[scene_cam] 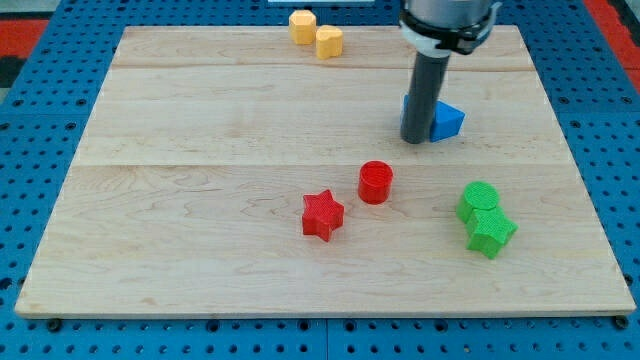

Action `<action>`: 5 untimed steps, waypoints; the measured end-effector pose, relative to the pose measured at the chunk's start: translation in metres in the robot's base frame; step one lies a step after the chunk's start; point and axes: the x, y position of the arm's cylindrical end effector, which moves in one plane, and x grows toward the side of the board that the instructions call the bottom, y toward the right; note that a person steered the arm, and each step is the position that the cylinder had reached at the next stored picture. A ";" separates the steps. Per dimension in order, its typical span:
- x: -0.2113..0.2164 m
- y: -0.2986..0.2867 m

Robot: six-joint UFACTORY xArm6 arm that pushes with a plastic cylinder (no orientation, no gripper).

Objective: Move your arm to right of red circle

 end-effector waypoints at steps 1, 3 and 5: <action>0.000 -0.041; 0.000 -0.112; 0.000 -0.124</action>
